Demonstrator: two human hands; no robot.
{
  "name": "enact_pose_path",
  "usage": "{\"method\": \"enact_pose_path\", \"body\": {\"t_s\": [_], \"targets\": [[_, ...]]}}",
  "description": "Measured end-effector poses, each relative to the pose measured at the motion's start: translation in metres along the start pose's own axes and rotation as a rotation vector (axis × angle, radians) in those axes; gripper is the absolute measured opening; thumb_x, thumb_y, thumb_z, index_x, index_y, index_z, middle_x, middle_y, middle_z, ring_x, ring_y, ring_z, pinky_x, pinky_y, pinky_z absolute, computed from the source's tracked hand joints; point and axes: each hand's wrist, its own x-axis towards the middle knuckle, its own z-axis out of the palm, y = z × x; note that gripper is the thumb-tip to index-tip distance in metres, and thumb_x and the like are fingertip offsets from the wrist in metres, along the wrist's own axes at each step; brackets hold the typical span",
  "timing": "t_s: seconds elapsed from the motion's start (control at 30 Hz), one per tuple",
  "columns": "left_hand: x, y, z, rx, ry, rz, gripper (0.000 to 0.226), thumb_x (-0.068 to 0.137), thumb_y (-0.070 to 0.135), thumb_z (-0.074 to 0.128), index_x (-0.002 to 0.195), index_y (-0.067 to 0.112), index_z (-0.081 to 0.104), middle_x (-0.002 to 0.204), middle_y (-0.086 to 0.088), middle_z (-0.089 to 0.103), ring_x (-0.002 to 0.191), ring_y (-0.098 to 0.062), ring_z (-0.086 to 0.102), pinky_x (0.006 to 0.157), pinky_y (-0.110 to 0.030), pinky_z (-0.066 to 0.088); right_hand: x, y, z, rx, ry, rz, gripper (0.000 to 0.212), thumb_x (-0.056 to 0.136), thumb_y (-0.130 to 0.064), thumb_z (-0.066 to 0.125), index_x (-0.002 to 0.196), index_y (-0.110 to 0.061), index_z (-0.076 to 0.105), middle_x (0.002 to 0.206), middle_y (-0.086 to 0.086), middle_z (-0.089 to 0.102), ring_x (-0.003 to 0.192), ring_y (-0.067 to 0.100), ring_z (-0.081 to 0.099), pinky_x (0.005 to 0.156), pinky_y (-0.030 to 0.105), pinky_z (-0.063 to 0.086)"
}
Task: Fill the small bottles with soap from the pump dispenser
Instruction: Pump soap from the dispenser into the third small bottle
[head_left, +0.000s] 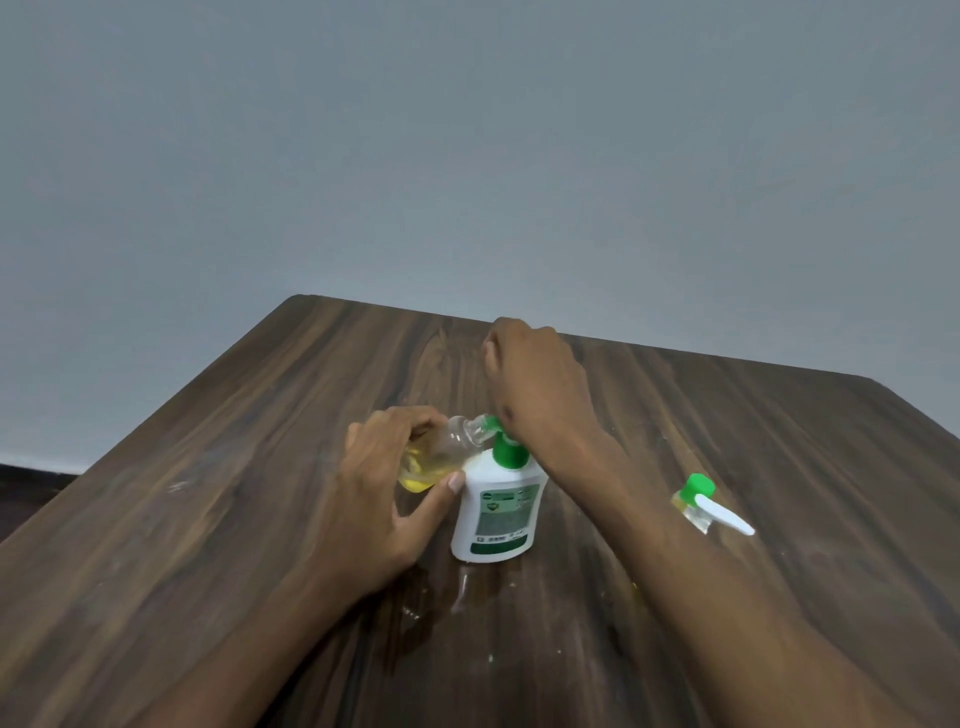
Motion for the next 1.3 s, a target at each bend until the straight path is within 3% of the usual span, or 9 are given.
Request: {"method": "enact_pose_path", "body": {"t_s": [0.3, 0.47, 0.77, 1.17, 1.3], "targets": [[-0.0023, -0.0057, 0.0016, -0.008, 0.0, -0.004, 0.037, 0.086, 0.029, 0.076, 0.119, 0.019, 0.062, 0.113, 0.017, 0.061, 0.106, 0.0, 0.055, 0.081, -0.047, 0.051, -0.0008, 0.0003, 0.0023, 0.009, 0.002, 0.011, 0.01, 0.099, -0.009, 0.054, 0.097, -0.016, 0.06, 0.085, 0.002, 0.062, 0.074, 0.025, 0.059, 0.061, 0.036, 0.047], [-0.0022, -0.0069, 0.0039, -0.017, 0.014, 0.001, 0.037, 0.09, 0.039, 0.069, 0.12, 0.019, 0.062, 0.113, 0.015, 0.062, 0.106, -0.001, 0.056, 0.082, -0.046, 0.051, 0.0028, 0.0006, -0.0002, 0.003, 0.013, 0.01, 0.01, 0.097, -0.008, 0.054, 0.094, -0.016, 0.058, 0.083, 0.003, 0.059, 0.073, 0.026, 0.057, 0.06, 0.037, 0.046], [-0.0023, -0.0063, 0.0037, -0.018, 0.021, -0.001, 0.038, 0.089, 0.043, 0.066, 0.12, 0.021, 0.062, 0.112, 0.021, 0.059, 0.107, 0.002, 0.055, 0.082, -0.042, 0.049, 0.0015, -0.0009, -0.0012, 0.026, -0.02, 0.021, 0.009, 0.099, -0.01, 0.053, 0.096, -0.016, 0.059, 0.089, 0.004, 0.061, 0.077, 0.026, 0.059, 0.062, 0.037, 0.046], [-0.0017, -0.0062, 0.0035, -0.009, 0.018, 0.015, 0.039, 0.089, 0.043, 0.066, 0.12, 0.019, 0.063, 0.111, 0.015, 0.063, 0.108, 0.004, 0.055, 0.085, -0.035, 0.045, -0.0016, -0.0006, -0.0014, 0.029, -0.044, 0.038, 0.009, 0.101, -0.012, 0.053, 0.096, -0.015, 0.06, 0.09, 0.004, 0.062, 0.078, 0.026, 0.061, 0.061, 0.035, 0.043], [-0.0007, -0.0063, 0.0051, -0.019, 0.034, 0.022, 0.039, 0.089, 0.041, 0.067, 0.12, 0.02, 0.062, 0.112, 0.019, 0.06, 0.108, 0.003, 0.055, 0.08, -0.043, 0.05, 0.0011, 0.0002, -0.0016, 0.02, -0.012, 0.025, 0.009, 0.099, -0.01, 0.053, 0.095, -0.016, 0.059, 0.088, 0.003, 0.062, 0.077, 0.025, 0.059, 0.062, 0.036, 0.047]]}}
